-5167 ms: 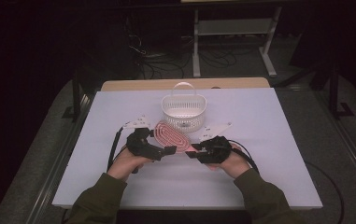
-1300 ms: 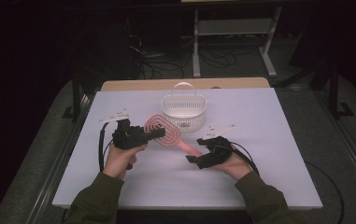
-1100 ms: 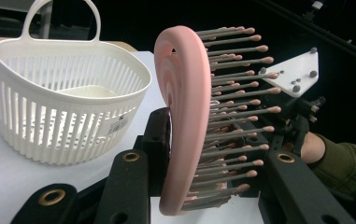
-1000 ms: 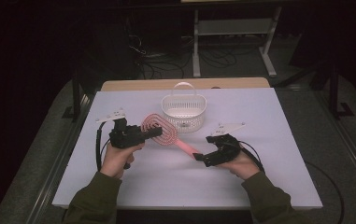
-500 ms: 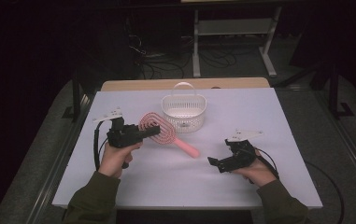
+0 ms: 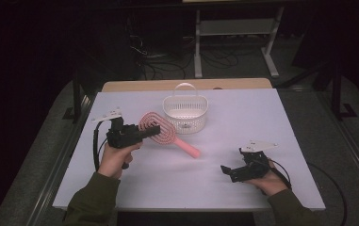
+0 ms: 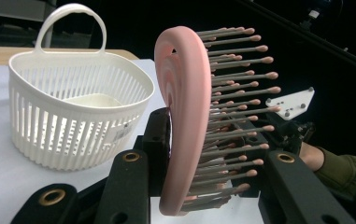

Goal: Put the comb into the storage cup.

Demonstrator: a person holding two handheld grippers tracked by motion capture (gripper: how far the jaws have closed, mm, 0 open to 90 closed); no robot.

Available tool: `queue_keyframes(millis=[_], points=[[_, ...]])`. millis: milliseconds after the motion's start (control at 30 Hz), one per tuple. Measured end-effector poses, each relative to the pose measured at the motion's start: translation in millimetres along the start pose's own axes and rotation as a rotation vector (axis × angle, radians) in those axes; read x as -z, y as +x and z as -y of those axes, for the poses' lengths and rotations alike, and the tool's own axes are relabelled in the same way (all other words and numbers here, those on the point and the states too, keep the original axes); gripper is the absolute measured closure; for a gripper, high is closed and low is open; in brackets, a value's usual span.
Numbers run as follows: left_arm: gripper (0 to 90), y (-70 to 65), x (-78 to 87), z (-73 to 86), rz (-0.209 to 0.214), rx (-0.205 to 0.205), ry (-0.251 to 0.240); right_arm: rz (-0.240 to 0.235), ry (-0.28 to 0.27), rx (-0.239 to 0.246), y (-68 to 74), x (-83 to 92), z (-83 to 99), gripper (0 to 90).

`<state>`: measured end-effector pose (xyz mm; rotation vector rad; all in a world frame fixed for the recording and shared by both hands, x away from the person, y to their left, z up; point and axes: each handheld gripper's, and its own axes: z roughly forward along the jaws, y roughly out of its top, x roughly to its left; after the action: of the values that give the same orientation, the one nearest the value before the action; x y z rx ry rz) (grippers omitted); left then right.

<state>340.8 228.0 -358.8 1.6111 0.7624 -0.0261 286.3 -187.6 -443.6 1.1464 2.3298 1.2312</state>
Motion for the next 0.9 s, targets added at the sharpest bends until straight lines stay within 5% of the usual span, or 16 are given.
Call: queue_keyframes(millis=[167,900], points=[[65.1,1.4,1.9,-6.2,0.002,-0.009,-0.005,-0.008,-0.010,-0.024,-2.9,3.5,4.7,0.0],[65.1,11.0,-1.1,-44.0,0.049,-0.032,-0.073,-0.029,-0.001,0.028,2.8,0.6,3.5,0.0]])
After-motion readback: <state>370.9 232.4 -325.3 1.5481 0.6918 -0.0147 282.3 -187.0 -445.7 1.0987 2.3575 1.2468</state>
